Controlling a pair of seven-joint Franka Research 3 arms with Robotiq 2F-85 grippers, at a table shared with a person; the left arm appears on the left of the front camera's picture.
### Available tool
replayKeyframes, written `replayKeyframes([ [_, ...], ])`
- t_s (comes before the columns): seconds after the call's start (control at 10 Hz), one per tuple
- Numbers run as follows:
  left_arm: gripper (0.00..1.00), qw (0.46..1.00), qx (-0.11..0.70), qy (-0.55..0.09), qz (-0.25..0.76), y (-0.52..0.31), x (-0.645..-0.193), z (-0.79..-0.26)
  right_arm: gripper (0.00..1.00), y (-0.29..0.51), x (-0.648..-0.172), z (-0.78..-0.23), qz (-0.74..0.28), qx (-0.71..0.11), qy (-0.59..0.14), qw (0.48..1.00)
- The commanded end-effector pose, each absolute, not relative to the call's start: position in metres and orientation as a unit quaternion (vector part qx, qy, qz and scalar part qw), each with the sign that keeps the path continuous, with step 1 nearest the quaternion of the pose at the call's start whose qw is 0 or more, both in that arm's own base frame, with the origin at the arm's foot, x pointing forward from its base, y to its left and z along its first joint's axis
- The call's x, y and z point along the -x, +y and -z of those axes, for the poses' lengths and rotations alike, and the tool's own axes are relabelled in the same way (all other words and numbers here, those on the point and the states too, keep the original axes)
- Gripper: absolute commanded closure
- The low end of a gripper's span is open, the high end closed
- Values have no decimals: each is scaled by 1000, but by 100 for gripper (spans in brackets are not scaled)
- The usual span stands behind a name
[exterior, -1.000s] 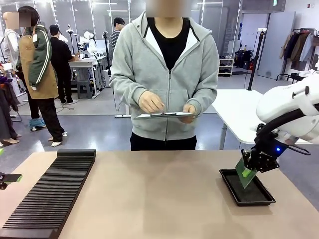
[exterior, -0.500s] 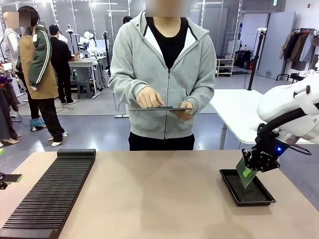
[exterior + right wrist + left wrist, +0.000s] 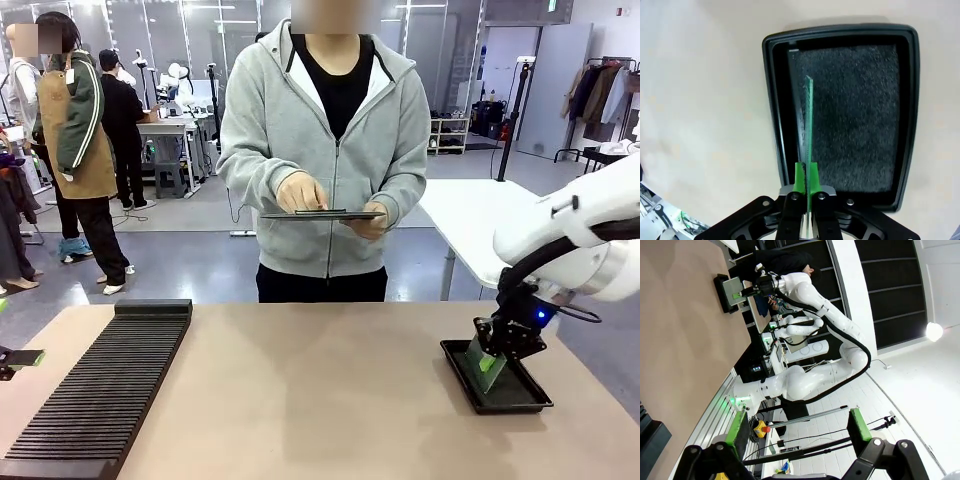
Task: Inspect the PCB.
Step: Place the Blank PCB in the ESD tray.
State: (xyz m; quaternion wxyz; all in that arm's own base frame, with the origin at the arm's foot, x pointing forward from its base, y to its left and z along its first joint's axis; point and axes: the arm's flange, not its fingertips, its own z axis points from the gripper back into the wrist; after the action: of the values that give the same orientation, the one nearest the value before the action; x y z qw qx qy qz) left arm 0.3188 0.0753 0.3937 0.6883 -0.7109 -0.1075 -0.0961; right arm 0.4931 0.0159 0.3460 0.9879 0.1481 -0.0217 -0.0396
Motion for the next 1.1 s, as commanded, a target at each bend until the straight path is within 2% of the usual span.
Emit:
replayKeyframes([
  [0.0,0,689,710,-107,98,76,-319,-394,97,15,-509,-339,17,-159,-28,987],
  [0.4,0,689,710,-107,98,76,-319,-394,97,14,-511,-335,8,-154,-33,988],
  [0.5,0,689,710,-107,98,76,-319,-394,81,16,-507,-335,5,-151,-34,988],
  [0.8,0,689,710,-107,98,76,-319,-394,43,19,-490,-342,26,-129,-65,989],
  [0.9,0,689,710,-107,98,76,-319,-394,27,23,-485,-344,29,-116,-76,990],
  [1.0,0,689,710,-107,98,76,-319,-394,16,26,-481,-349,28,-112,-79,990],
])
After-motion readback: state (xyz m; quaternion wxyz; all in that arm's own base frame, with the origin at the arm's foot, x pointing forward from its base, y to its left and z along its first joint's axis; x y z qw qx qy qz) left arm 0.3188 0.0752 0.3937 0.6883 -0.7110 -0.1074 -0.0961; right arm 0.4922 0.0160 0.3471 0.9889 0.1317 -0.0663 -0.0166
